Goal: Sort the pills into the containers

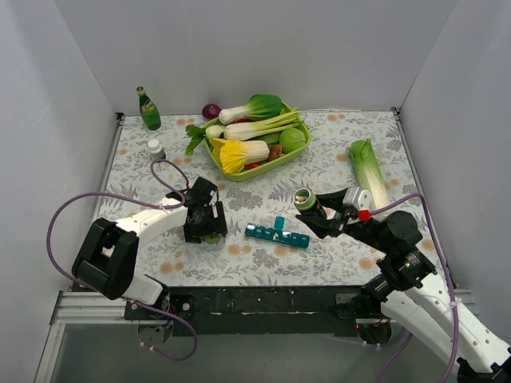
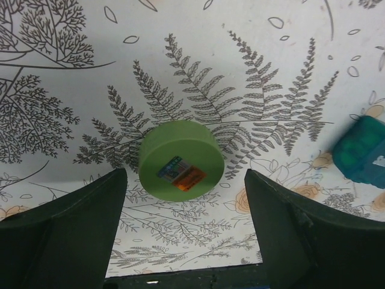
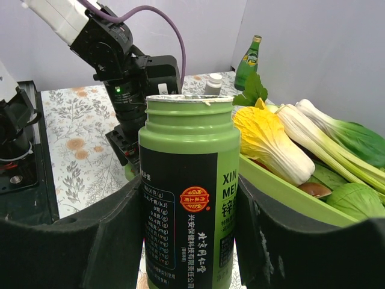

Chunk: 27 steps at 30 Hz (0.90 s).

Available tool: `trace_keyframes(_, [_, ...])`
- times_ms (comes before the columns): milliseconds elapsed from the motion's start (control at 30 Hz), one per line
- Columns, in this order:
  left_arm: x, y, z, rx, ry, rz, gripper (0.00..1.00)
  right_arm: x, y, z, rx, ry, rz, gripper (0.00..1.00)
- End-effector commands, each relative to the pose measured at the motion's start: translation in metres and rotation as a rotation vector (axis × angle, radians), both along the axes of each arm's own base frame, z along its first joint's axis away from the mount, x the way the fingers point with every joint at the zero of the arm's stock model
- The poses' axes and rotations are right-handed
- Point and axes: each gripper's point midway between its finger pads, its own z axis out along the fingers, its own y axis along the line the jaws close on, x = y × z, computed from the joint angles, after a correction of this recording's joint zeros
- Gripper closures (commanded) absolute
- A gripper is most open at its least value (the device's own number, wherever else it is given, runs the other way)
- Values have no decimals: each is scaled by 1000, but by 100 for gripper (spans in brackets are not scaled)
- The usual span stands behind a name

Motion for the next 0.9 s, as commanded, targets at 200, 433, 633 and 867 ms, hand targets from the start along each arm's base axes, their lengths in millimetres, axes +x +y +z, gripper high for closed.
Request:
trace_keyframes(200, [17, 2, 1, 112, -35, -10, 41, 0, -2, 13, 51, -32, -10, 99])
trace_keyframes(433, [22, -13, 23, 59, -79, -47, 69, -2, -1, 3, 33, -24, 6, 99])
trace_keyframes(633, [10, -90, 118, -440, -201, -253, 74, -9, 7, -15, 3, -28, 69, 99])
trace_keyframes(867, [-30, -143, 226, -992, -217, -415, 74, -5, 14, -28, -59, -48, 98, 99])
